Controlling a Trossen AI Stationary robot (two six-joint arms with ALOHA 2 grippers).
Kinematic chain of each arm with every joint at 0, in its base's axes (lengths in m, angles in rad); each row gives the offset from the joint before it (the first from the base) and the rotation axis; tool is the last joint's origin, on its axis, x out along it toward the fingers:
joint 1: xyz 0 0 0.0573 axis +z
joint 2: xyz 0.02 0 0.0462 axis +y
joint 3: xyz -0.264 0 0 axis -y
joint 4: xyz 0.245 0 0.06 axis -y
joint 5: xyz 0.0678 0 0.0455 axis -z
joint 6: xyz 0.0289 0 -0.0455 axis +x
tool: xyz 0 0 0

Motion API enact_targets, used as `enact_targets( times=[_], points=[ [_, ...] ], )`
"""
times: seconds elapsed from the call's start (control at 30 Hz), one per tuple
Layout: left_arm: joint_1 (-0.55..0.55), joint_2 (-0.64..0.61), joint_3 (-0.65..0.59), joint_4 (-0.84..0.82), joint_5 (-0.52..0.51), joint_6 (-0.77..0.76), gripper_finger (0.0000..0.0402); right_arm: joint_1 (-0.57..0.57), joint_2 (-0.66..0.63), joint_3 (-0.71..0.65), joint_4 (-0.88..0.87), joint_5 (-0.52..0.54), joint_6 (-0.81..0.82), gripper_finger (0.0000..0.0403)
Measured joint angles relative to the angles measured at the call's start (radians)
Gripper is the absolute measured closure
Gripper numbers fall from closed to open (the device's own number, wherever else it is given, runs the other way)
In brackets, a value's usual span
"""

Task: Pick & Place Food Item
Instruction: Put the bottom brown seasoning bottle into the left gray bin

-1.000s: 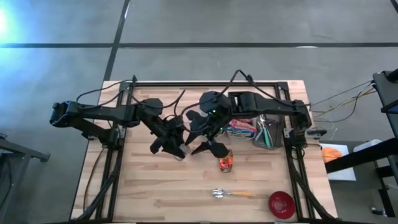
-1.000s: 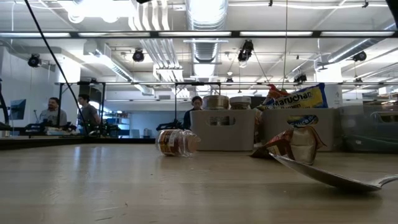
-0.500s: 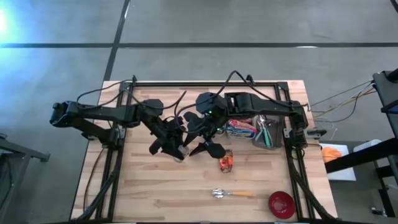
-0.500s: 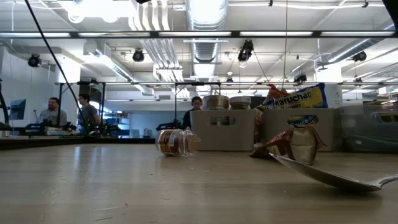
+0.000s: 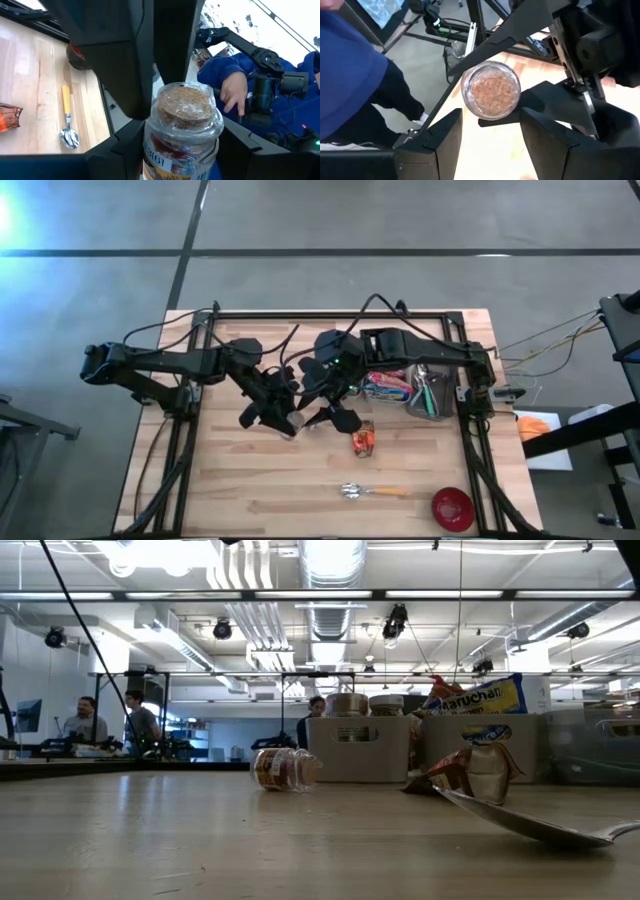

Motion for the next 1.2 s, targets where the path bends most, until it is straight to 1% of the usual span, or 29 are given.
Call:
enact_targets(
  times=[0.3,0.37,0.6,0.73,0.83,1.2],
  points=[
    [0.000,0.000,-0.003,-0.004,0.000,0.003,0.0220,-0.001,0.000,0.000,0.008,0.001,-0.005,0.0206],
    [0.002,0.000,-0.003,-0.004,0.000,0.003,0.0220,0.000,0.000,0.000,0.024,0.022,-0.013,0.0206],
    [0.009,0.000,-0.004,-0.004,0.000,0.006,0.0220,0.000,0.000,0.000,0.043,0.030,-0.053,0.0206],
    [0.009,0.000,-0.005,-0.004,0.000,0.014,0.0220,0.001,0.000,0.000,0.042,-0.014,-0.098,0.0206],
    [0.009,0.000,-0.005,-0.003,0.003,0.014,0.0220,0.002,0.000,0.000,0.044,-0.033,-0.101,0.0206],
    [0.010,0.000,-0.006,-0.018,0.004,0.014,0.0220,0.002,-0.002,-0.071,0.149,-0.036,-0.079,0.0206]
  ],
)
